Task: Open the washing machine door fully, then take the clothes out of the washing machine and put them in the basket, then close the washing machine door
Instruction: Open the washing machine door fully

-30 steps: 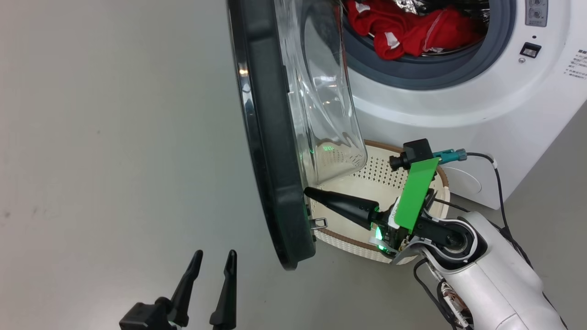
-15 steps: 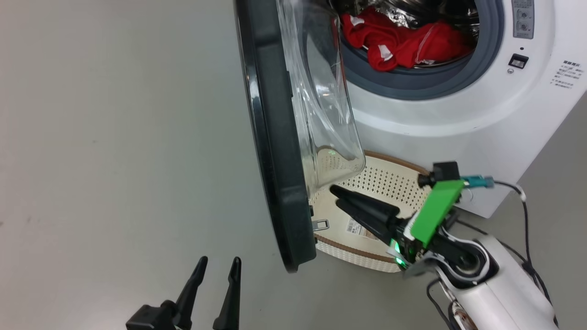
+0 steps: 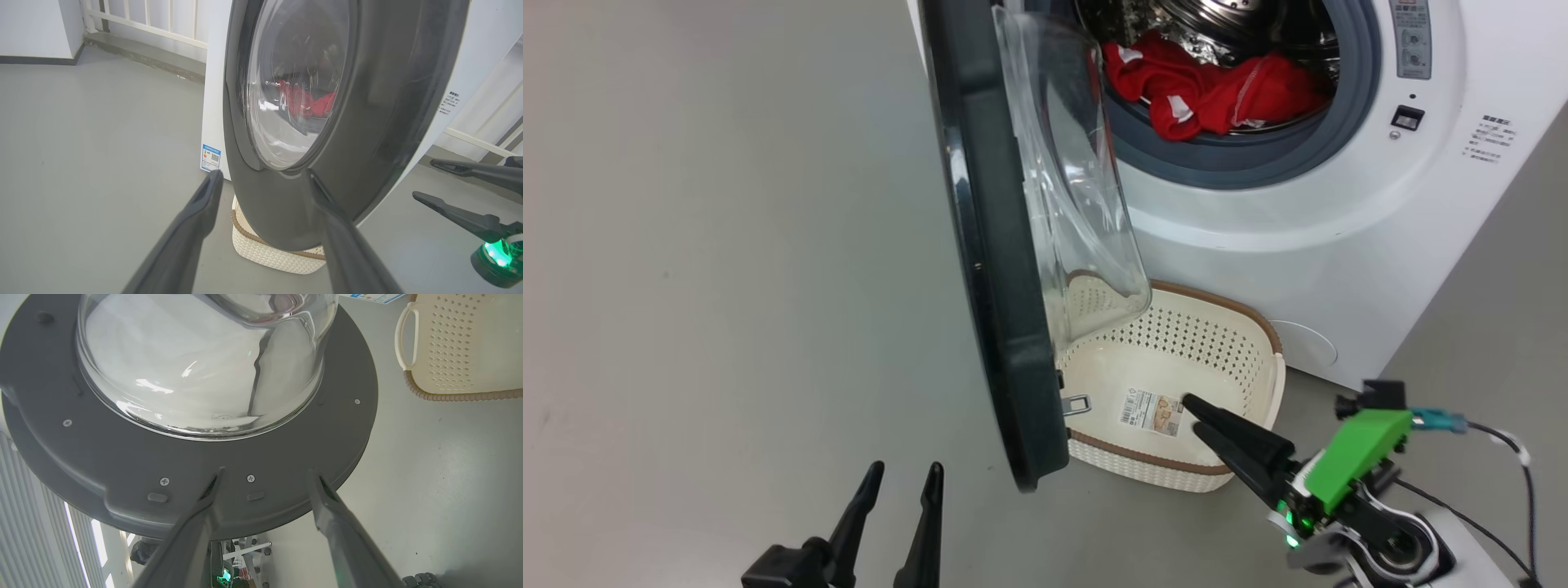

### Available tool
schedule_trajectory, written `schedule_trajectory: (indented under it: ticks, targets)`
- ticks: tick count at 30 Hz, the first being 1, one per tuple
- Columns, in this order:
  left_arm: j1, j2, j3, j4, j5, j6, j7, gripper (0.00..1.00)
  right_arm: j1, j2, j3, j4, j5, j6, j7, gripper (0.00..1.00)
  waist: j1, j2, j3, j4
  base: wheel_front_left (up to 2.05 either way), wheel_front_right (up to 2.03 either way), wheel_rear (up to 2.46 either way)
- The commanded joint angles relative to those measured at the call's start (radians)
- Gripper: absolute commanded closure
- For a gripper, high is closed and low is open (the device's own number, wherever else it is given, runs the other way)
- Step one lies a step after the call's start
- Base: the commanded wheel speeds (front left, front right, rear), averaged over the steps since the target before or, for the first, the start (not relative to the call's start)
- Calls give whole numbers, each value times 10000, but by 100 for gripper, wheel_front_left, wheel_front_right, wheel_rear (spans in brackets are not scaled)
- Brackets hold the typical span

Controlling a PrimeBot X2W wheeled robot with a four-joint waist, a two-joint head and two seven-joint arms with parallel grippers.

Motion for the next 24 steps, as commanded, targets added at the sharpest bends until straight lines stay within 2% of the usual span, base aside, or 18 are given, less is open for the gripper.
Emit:
schedule_trajectory:
  ticks: [1, 15, 20, 24]
  targets:
    - [-95, 77, 362, -193, 86, -101, -124, 0, 61, -77, 56, -273, -130, 79, -152, 0, 0, 0, 6, -63, 0, 0, 0]
    - [-29, 77, 487, -215, 82, -113, -124, 0, 1487, -737, -294, -299, -1026, 79, -1609, 0, 0, 0, -41, -299, 0, 0, 0]
    - [-18, 77, 540, -206, 69, -106, -124, 0, 1714, -1227, 245, -421, -2259, 79, -2998, 0, 0, 0, -29, -401, 0, 0, 0]
    - [-31, 77, 568, -184, 68, -112, -124, 0, 1737, -1761, 1204, -420, -3417, 79, -4269, 0, 0, 0, -32, -480, 0, 0, 0]
